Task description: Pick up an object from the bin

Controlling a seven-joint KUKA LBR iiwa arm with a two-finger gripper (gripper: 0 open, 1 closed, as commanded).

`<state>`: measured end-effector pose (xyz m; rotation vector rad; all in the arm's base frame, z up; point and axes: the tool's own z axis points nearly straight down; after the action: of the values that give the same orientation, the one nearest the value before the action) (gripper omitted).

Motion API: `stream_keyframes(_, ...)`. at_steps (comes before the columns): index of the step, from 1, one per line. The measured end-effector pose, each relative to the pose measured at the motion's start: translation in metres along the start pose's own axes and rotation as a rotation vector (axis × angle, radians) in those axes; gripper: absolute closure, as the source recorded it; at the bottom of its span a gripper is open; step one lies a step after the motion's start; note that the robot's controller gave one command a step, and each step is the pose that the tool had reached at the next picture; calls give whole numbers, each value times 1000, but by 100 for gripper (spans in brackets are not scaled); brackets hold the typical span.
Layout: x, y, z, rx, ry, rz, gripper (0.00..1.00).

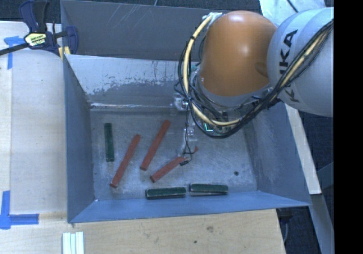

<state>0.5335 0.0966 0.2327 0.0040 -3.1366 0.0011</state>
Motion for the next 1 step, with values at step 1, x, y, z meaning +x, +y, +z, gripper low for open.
stream_keyframes(1, -2, 0, -4, -1, -8, 3, 0)
